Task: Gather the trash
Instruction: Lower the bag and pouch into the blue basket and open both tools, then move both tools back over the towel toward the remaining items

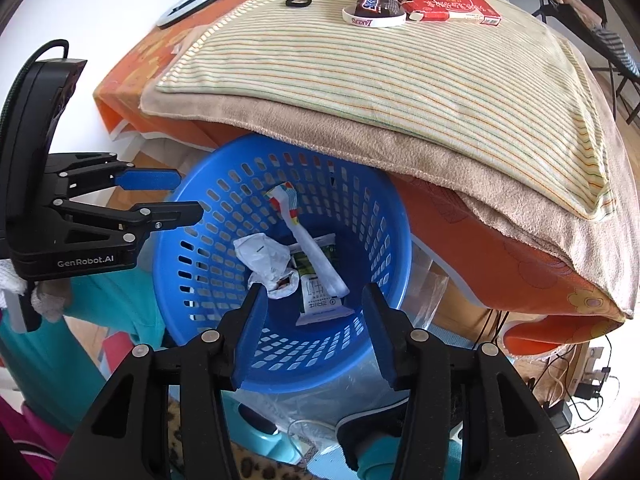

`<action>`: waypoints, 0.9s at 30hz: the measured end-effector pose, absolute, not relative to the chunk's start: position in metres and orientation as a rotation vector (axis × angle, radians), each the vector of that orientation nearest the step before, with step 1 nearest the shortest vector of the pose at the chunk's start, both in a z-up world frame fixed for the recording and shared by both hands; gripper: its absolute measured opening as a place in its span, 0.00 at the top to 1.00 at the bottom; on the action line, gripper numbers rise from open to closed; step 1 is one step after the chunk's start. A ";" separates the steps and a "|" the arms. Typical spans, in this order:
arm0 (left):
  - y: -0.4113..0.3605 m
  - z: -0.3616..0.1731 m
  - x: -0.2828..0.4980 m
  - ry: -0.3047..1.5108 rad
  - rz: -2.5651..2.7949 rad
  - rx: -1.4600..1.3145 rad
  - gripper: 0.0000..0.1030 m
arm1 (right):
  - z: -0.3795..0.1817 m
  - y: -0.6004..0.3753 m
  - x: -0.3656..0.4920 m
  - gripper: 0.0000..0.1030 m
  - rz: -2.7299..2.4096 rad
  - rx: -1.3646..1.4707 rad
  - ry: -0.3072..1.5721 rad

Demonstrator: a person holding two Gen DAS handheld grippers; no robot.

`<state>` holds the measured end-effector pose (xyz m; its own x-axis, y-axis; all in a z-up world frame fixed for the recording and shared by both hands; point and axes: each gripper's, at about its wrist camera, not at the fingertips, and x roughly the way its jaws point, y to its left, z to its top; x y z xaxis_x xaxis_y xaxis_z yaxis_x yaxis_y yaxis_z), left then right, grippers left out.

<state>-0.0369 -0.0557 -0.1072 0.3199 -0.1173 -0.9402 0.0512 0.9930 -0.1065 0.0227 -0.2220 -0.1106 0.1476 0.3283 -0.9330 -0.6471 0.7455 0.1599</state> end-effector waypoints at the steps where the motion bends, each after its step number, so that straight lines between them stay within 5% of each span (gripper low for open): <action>1: -0.054 -0.103 -0.035 1.231 -0.112 -0.061 0.54 | -0.108 -0.223 0.024 0.54 0.715 -0.300 1.231; 11: -0.036 -0.058 0.007 1.138 -0.091 -0.039 0.54 | -0.074 -0.225 0.054 0.52 0.665 -0.254 1.078; 16: -0.021 -0.041 0.035 1.091 -0.056 -0.031 0.54 | -0.058 -0.219 0.081 0.39 0.650 -0.248 1.028; 27: 0.031 -0.041 0.097 1.092 0.006 -0.141 0.54 | -0.041 -0.214 0.174 0.38 0.548 -0.119 1.015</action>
